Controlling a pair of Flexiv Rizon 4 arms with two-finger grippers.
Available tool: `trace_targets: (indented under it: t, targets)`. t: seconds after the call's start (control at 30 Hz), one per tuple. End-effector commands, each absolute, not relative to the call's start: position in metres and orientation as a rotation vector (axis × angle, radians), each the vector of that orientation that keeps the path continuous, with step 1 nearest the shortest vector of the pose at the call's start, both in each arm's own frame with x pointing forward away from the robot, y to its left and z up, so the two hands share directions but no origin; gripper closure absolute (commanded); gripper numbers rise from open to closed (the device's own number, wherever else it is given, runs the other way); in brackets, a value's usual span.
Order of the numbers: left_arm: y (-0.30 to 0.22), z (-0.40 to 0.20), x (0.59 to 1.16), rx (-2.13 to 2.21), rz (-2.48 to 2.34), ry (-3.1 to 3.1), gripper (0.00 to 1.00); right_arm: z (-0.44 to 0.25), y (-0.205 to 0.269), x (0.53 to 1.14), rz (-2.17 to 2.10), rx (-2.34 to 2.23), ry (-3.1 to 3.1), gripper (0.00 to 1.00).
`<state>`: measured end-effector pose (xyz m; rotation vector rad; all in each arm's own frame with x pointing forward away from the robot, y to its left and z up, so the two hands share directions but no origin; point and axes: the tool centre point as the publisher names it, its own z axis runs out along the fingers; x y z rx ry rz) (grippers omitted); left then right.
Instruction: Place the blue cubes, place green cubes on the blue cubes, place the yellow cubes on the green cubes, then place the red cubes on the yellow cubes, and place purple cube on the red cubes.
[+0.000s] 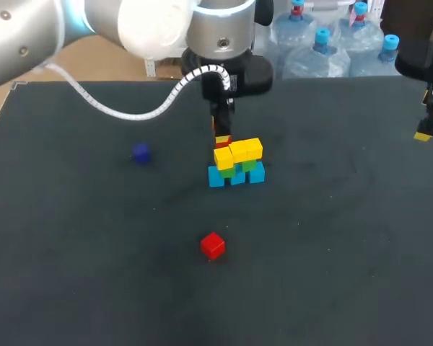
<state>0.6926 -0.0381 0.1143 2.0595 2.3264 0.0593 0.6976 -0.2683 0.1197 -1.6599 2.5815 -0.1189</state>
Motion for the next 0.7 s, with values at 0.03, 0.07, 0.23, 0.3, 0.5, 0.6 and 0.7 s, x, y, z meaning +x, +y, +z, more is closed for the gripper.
trace_targets:
  t: [0.03,0.07,0.23,0.3,0.5,0.6,0.7]
  targets:
    - [-0.042,0.109,0.705,2.082,0.021,2.358,1.0,0.119,-0.269,0.698,-0.116,-1.661,2.58,0.0]
    - [-0.041,0.109,0.705,2.081,0.012,2.362,1.0,0.119,-0.269,0.698,-0.116,-1.661,2.58,0.0]
    - [-0.044,0.107,0.708,2.105,-0.022,2.391,1.0,0.119,-0.269,0.698,-0.116,-1.661,2.58,0.0]
    - [-0.047,0.108,0.71,2.124,-0.025,2.382,1.0,0.119,-0.269,0.698,-0.116,-1.661,2.58,0.0]
    - [-0.057,0.106,0.714,2.154,-0.026,2.374,1.0,0.119,-0.269,0.698,-0.116,-1.661,2.58,0.0]
    - [-0.057,0.101,0.713,2.145,-0.038,2.392,1.0,0.119,-0.269,0.698,-0.116,-1.661,2.58,0.0]
    - [-0.053,0.098,0.709,2.12,-0.046,2.423,1.0,0.119,-0.269,0.698,-0.116,-1.661,2.58,0.0]
